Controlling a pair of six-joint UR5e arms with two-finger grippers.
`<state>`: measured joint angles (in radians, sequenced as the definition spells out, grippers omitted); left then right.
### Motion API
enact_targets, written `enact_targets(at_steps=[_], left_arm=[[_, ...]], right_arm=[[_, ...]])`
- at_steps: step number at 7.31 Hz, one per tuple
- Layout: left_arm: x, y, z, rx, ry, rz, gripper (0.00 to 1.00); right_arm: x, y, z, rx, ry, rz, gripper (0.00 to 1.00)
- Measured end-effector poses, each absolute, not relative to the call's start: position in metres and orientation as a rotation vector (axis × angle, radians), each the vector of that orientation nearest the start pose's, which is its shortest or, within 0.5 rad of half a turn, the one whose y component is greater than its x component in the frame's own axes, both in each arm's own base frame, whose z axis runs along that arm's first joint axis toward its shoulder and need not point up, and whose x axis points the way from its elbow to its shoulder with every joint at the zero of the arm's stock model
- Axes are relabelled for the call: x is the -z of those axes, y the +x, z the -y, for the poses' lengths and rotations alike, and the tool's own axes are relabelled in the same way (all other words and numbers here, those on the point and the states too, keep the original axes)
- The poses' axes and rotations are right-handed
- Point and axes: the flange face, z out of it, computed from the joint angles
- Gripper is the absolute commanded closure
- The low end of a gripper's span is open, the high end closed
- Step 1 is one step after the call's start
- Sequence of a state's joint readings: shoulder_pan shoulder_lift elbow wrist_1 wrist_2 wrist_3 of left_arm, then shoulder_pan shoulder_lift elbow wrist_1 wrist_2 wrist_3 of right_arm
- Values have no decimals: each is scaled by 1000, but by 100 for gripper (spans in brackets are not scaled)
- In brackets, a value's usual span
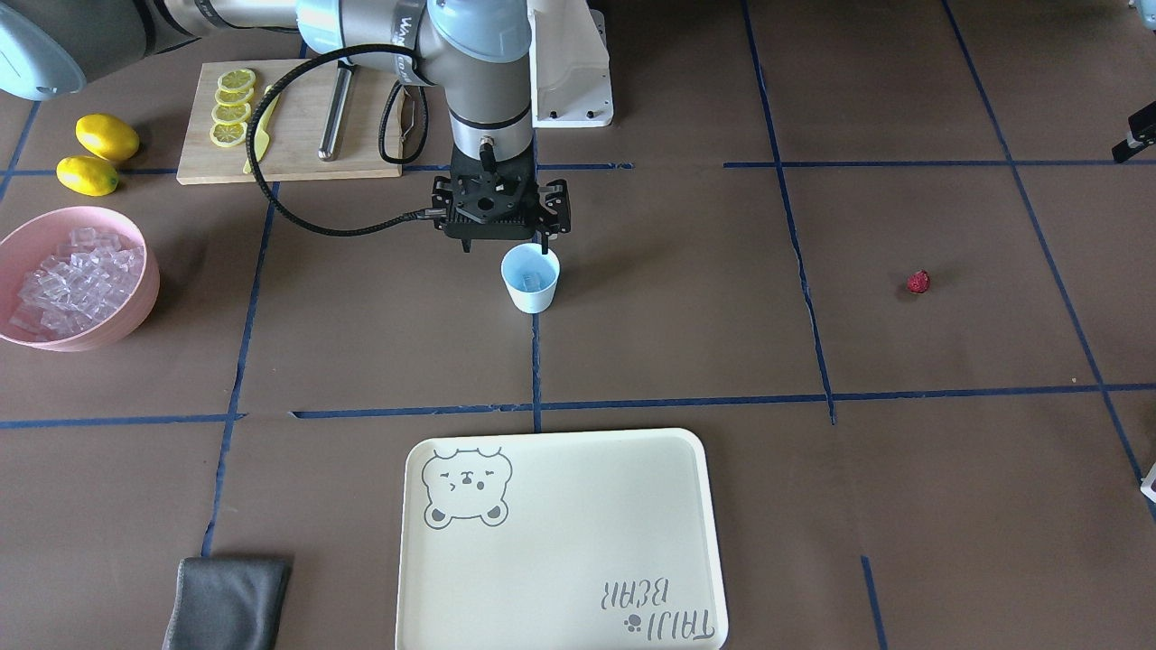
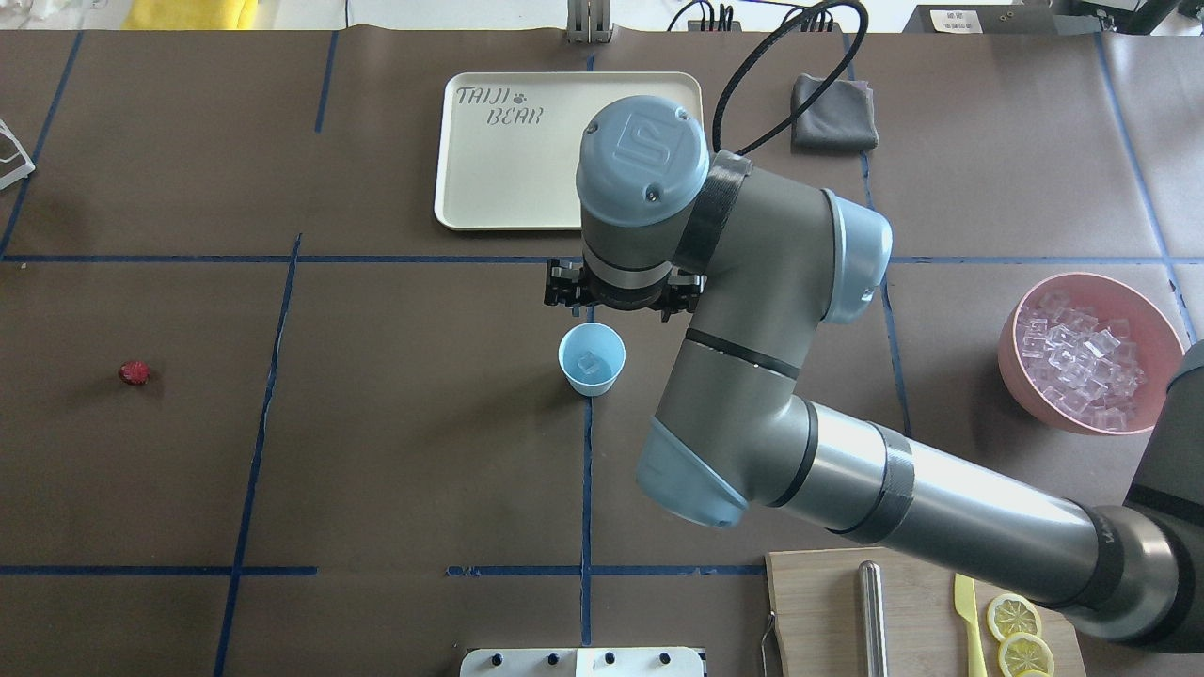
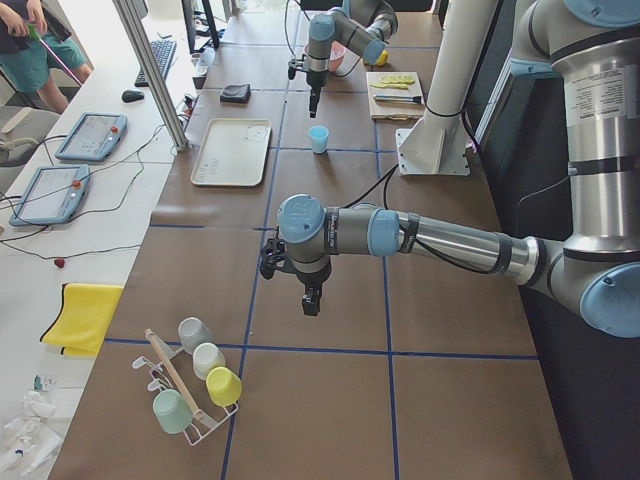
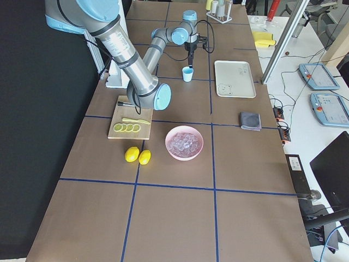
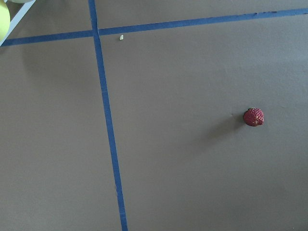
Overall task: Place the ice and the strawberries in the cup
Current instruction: 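Move the right gripper back to the pink bowl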
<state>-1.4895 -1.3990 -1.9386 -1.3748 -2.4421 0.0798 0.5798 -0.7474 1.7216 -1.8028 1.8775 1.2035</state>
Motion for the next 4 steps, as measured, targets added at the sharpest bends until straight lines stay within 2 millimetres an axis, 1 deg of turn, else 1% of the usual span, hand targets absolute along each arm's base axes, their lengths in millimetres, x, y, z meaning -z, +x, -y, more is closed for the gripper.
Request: enact_targets(at_steps=[1,3,4], left_arm=[[-569,-23,415,-151,-1,-872,0],[-569,-23,415,-151,0,-872,0],[-569,-23,415,-151,1,-872,0]], right_arm=[[-143,-471,466,-45,81,794,0],[-195,-380,487,81,113,804,0],[-227,-337,493,140,128,799,0]])
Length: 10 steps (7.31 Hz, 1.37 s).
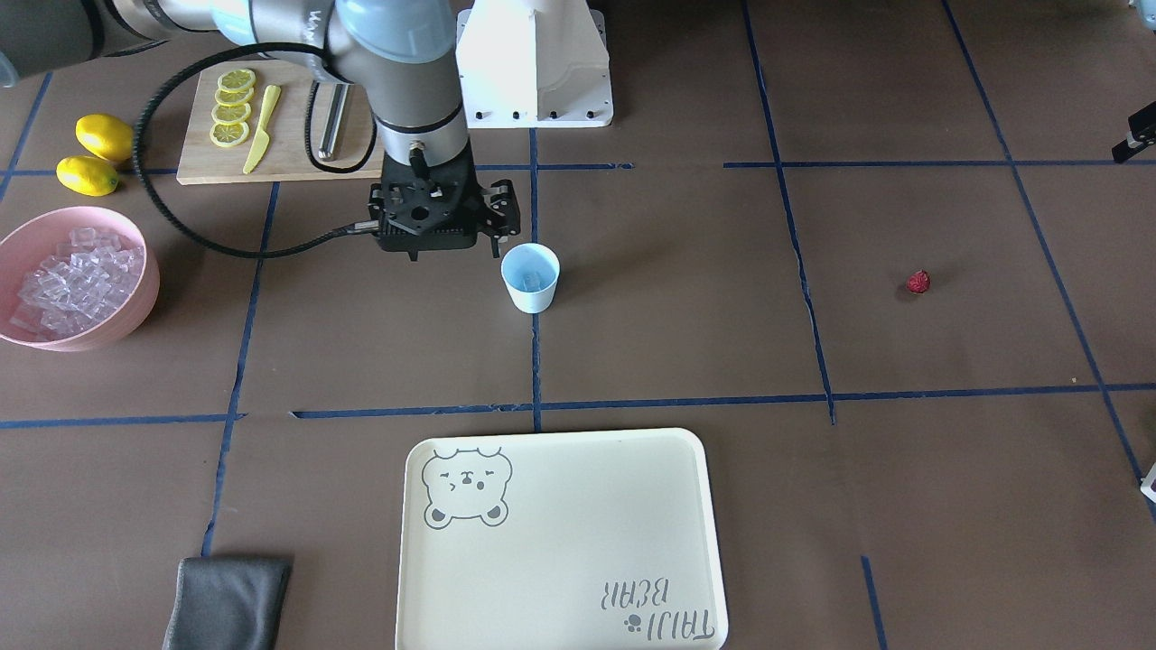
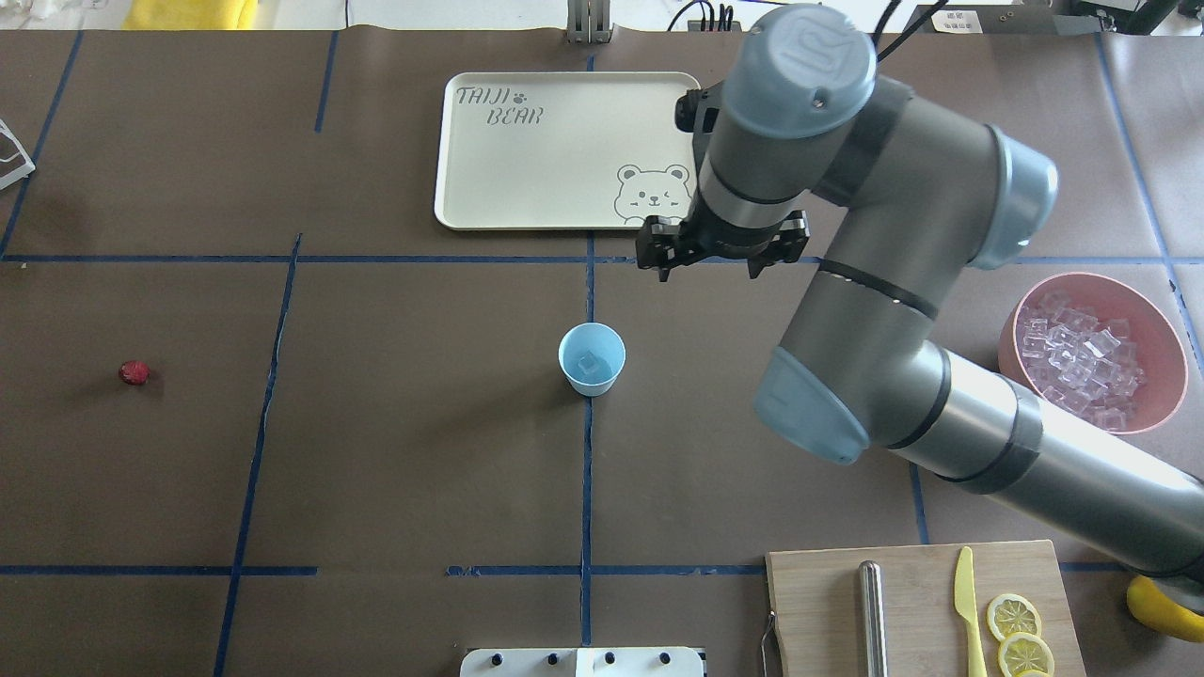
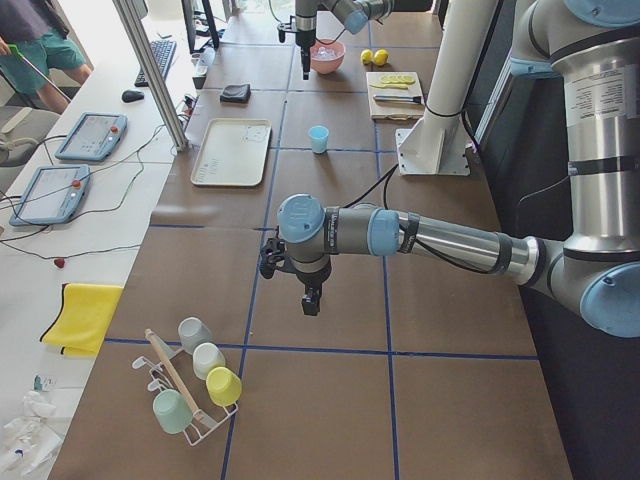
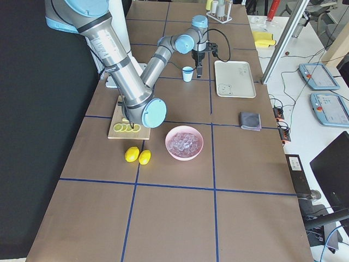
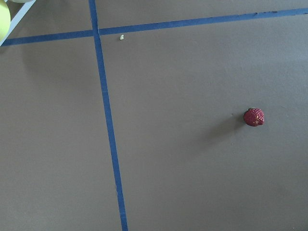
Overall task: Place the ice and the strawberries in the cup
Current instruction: 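Move the right gripper back to the pink bowl, then lower the right gripper among the ice cubes and grasp one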
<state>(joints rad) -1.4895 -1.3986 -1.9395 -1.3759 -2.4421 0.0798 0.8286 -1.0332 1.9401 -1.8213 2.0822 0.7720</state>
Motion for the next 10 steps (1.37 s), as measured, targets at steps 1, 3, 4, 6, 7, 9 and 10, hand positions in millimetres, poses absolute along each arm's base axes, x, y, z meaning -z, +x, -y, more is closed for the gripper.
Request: enact_targets(at_steps=[1,3,4,6,7,9,10], left_arm=[[-568,-23,415,-152,1,-872,0],[-567,-24,414,-152,3,-872,0],[-567,-24,414,-153,4,-872,0],[-566,-24,414,-153,5,-872,0],[-566,-24,414,-153,5,-872,0],[-566,-23,415,-152,5,-872,0],[-566,-23,415,-152,5,-872,0]], right_arm=[[-261,-299,494,193,145,778,0],[-335,-228,492,285,160,739,0],[-371,-203,484,311,171,748,0],[-434,-174,454,326,195,771,0],[-458,-166,442,326,193,771,0],[-505,-161,433,340,205,772,0],[-522,-162,435,352,214,772,1]])
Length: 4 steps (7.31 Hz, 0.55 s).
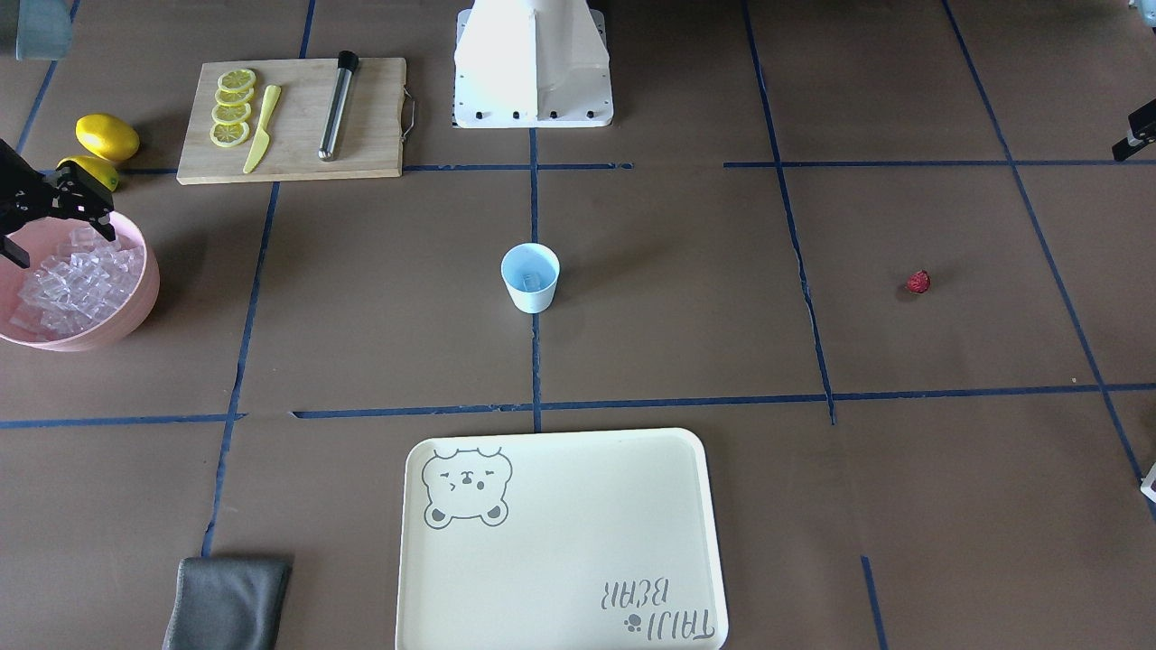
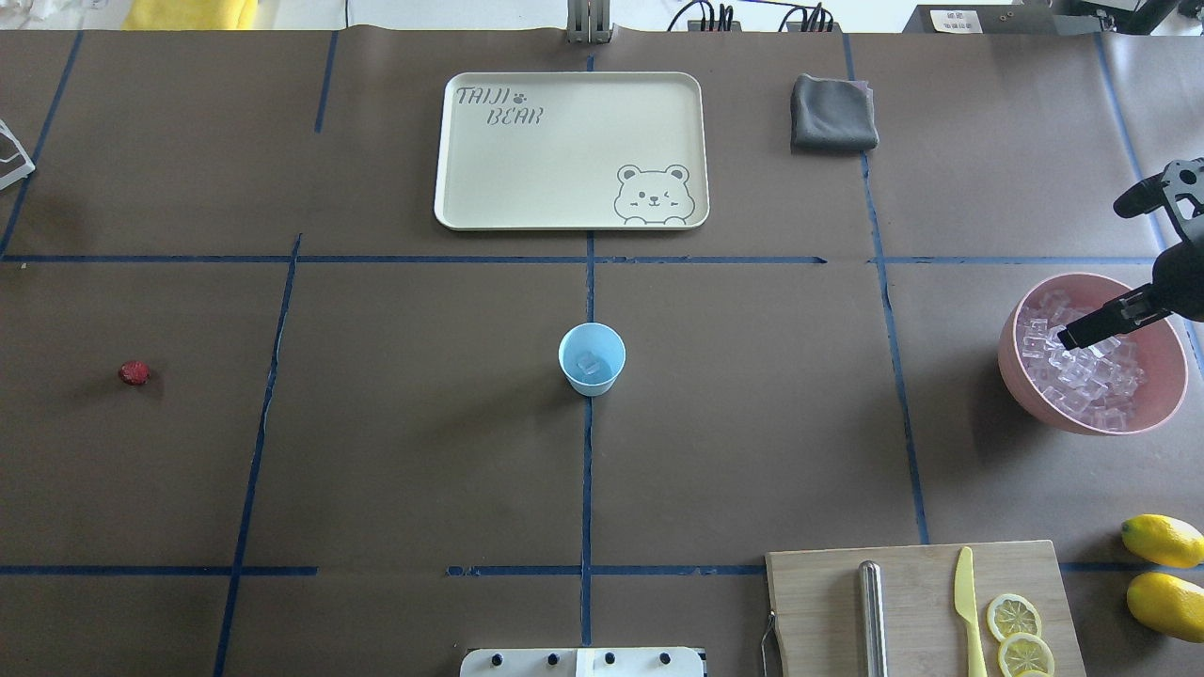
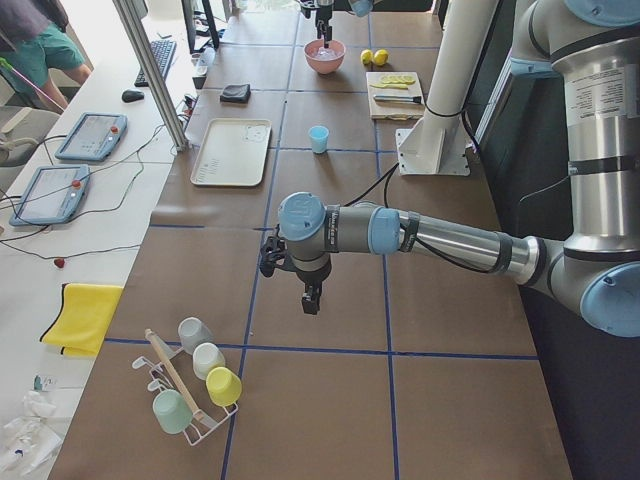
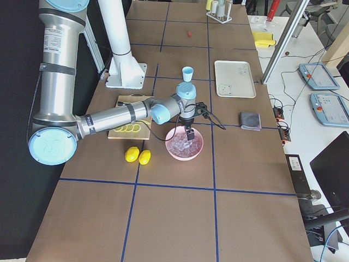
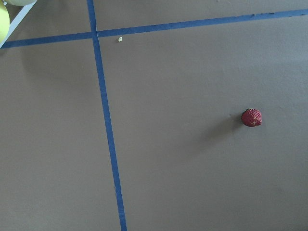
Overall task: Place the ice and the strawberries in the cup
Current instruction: 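Lower the right gripper among the ice cubes and grasp one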
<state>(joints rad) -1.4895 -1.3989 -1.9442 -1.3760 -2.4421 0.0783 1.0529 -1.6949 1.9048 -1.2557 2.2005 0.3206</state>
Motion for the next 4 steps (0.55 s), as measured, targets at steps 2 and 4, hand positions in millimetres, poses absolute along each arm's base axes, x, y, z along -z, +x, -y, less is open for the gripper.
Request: enact_targets(at_steps=[2,4], left_arm=[[-566,-23,415,-153,5,-873,0],[-566,-23,415,-153,6,-873,0]], right_arm=[[-540,-163,439,375,227,761,5],[-547,-163,440,391,237,741,9]])
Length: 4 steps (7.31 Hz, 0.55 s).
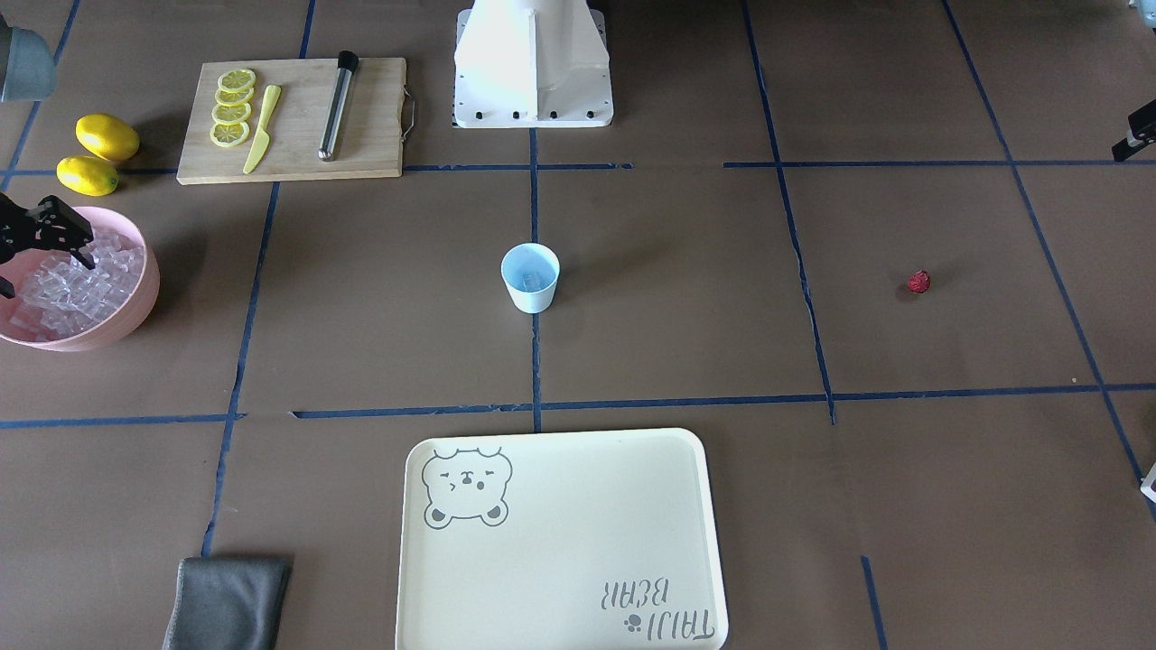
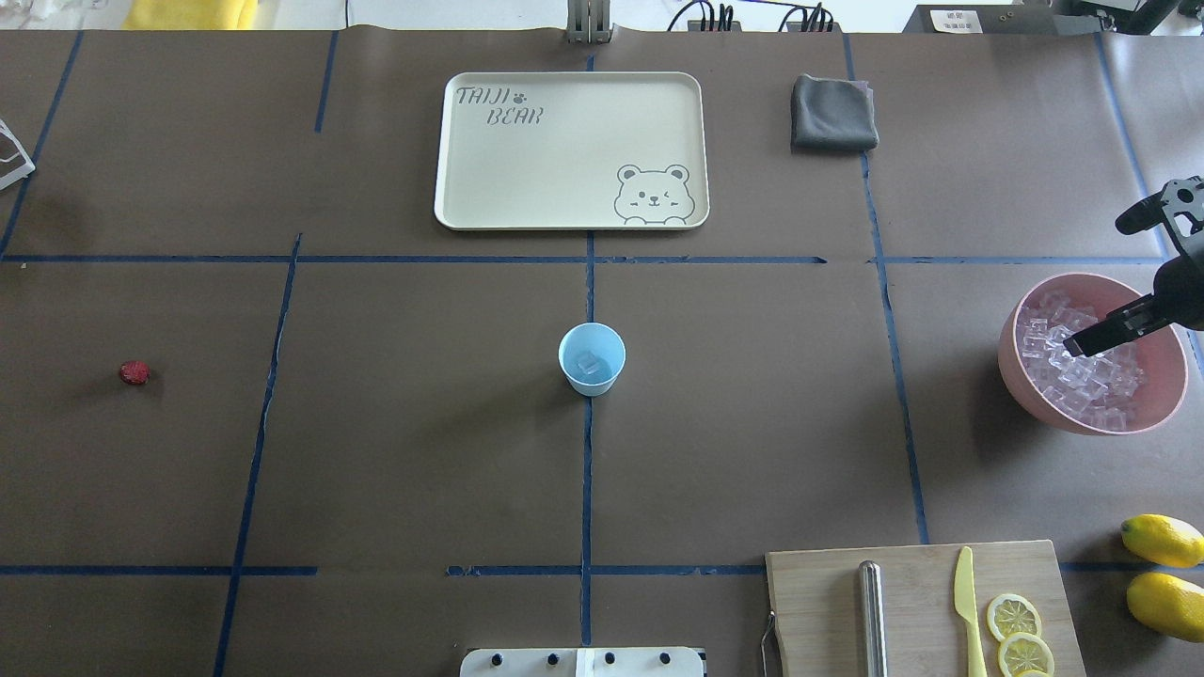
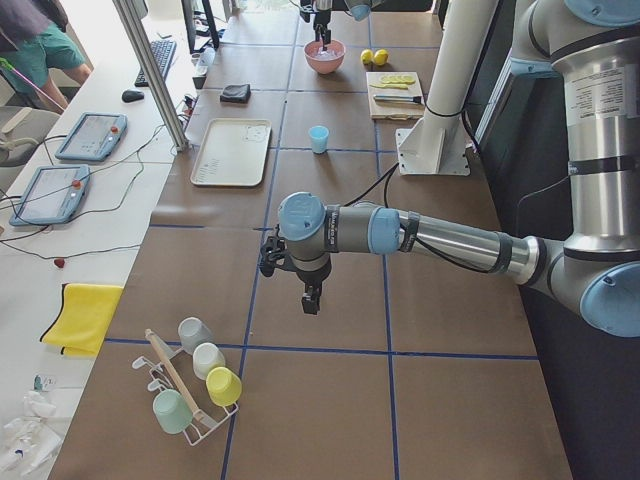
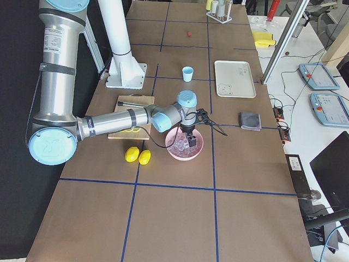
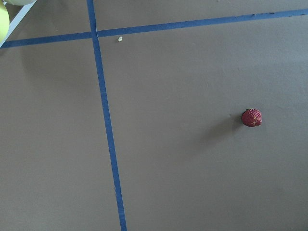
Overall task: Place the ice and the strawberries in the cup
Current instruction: 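Lower the right gripper among the ice cubes and grasp one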
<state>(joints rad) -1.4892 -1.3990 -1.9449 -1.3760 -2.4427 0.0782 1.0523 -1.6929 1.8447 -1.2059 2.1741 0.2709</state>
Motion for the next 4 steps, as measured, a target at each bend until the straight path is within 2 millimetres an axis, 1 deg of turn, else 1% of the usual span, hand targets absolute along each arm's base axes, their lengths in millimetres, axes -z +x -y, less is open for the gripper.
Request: enact_targets(at_steps=[4], left_arm=[[-565,-23,415,-154,6,-874,0]], right_arm=[[-557,-159,439,394,234,704,11]])
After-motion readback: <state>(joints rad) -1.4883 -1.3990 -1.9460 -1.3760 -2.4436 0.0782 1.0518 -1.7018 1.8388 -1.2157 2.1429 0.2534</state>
